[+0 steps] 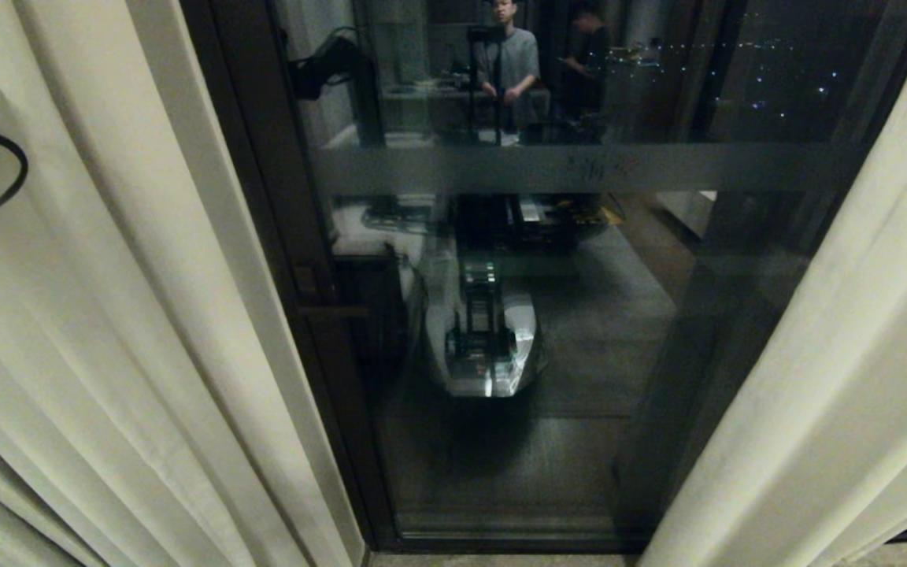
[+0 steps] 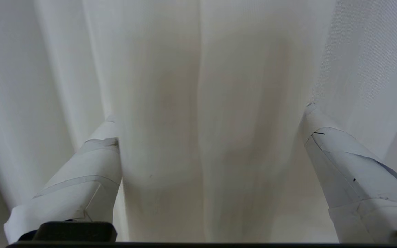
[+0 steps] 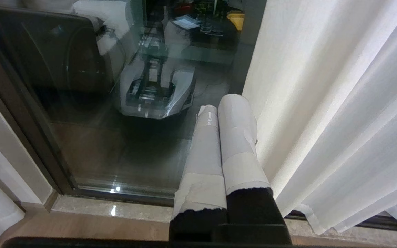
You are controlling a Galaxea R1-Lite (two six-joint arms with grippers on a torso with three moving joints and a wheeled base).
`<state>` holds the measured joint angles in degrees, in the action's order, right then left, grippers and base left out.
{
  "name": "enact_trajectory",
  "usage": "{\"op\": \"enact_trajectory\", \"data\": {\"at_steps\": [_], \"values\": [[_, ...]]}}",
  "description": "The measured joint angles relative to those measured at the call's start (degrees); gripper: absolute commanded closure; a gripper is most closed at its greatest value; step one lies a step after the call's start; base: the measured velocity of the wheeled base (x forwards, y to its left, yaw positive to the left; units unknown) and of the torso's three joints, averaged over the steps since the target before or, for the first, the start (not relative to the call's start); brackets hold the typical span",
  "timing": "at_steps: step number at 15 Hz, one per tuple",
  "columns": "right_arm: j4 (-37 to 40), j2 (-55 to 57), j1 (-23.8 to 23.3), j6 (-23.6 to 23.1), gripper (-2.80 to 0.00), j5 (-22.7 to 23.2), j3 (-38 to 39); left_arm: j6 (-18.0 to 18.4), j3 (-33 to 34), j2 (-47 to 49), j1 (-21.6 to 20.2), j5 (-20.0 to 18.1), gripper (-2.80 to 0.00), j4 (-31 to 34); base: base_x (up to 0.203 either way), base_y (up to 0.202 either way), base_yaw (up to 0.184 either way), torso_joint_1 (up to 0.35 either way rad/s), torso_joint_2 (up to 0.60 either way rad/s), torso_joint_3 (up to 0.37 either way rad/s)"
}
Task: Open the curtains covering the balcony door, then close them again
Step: Close the inner curtains on both sides
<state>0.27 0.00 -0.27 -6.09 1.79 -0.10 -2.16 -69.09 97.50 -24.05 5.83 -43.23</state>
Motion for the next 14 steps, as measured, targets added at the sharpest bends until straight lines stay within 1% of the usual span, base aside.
{"op": "enact_trajectory", "data": {"at_steps": [3,9,10,14], "values": [[0.0,0.0,0.0,0.0,0.0,0.0,0.0,-0.4,-0.4,2.1,0.0,-1.5,-2.8,-0.6,0.0,0.0,0.0,0.0,0.0,0.0],[0.0,0.0,0.0,0.0,0.0,0.0,0.0,-0.9,-2.7,4.7,0.1,-1.6,-2.8,-0.6,0.0,0.0,0.0,0.0,0.0,0.0],[0.0,0.0,0.0,0.0,0.0,0.0,0.0,-0.9,-2.9,5.0,0.1,-1.6,0.0,-0.7,0.0,0.0,0.0,0.0,0.0,0.0],[0.0,0.0,0.0,0.0,0.0,0.0,0.0,-1.9,-2.9,5.6,0.0,-1.6,0.0,-0.7,0.0,0.0,0.0,0.0,0.0,0.0]]}}
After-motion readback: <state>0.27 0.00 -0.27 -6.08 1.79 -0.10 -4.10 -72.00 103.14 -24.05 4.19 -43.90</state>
